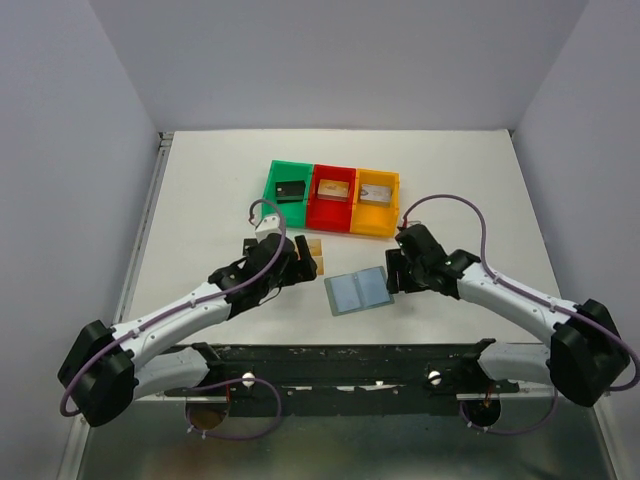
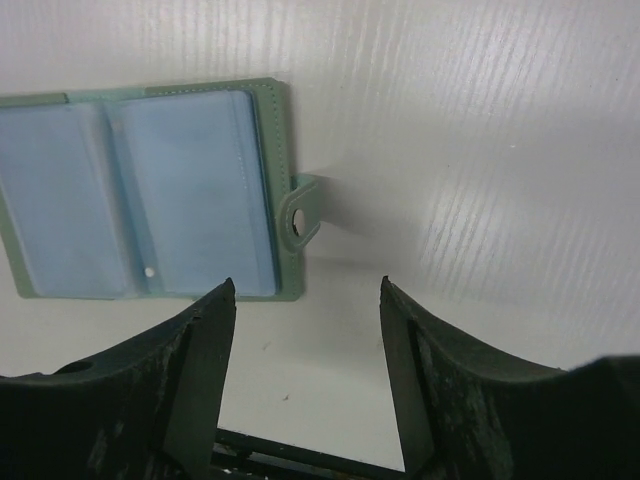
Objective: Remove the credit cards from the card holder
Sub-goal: Remove the credit card from the card holder.
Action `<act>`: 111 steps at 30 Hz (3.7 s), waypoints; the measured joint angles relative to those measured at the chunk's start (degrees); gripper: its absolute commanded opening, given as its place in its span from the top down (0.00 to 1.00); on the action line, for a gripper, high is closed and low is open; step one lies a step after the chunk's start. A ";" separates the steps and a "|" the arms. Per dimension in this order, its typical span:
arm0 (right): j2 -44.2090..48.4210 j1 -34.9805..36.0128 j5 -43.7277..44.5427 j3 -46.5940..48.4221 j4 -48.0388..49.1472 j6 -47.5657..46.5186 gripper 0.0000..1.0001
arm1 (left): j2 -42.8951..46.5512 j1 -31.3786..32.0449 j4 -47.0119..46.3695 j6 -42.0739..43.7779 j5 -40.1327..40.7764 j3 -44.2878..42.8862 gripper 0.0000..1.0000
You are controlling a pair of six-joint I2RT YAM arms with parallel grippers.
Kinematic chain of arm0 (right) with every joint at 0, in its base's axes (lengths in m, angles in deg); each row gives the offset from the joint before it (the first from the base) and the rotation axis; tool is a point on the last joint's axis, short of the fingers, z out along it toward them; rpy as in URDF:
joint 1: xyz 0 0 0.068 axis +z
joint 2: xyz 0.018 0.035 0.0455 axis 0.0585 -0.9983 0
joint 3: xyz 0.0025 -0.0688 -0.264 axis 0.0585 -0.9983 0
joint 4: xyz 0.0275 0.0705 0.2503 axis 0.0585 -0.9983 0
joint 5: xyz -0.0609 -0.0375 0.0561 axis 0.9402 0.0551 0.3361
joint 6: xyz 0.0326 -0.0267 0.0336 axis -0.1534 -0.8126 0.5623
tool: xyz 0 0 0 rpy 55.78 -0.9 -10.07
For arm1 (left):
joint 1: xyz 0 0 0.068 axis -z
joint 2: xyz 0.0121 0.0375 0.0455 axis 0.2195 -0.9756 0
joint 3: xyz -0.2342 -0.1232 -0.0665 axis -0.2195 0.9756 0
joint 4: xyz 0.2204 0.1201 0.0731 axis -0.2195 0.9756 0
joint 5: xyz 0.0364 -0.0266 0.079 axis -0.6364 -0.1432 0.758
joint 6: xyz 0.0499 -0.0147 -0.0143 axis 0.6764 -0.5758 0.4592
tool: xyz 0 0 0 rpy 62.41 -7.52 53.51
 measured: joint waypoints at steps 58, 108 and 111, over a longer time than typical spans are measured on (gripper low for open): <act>3.23 -3.61 -6.99 -6.21 3.32 3.41 1.00 | -20.28 2.97 -28.28 6.45 -30.60 4.76 0.19; 2.84 -3.72 -9.51 -6.21 3.65 2.49 1.00 | -25.14 6.88 -32.63 8.63 -36.81 -1.25 0.20; 2.84 -3.72 -9.51 -6.21 3.65 2.38 1.00 | -25.16 6.99 -32.65 8.76 -36.81 -1.31 0.20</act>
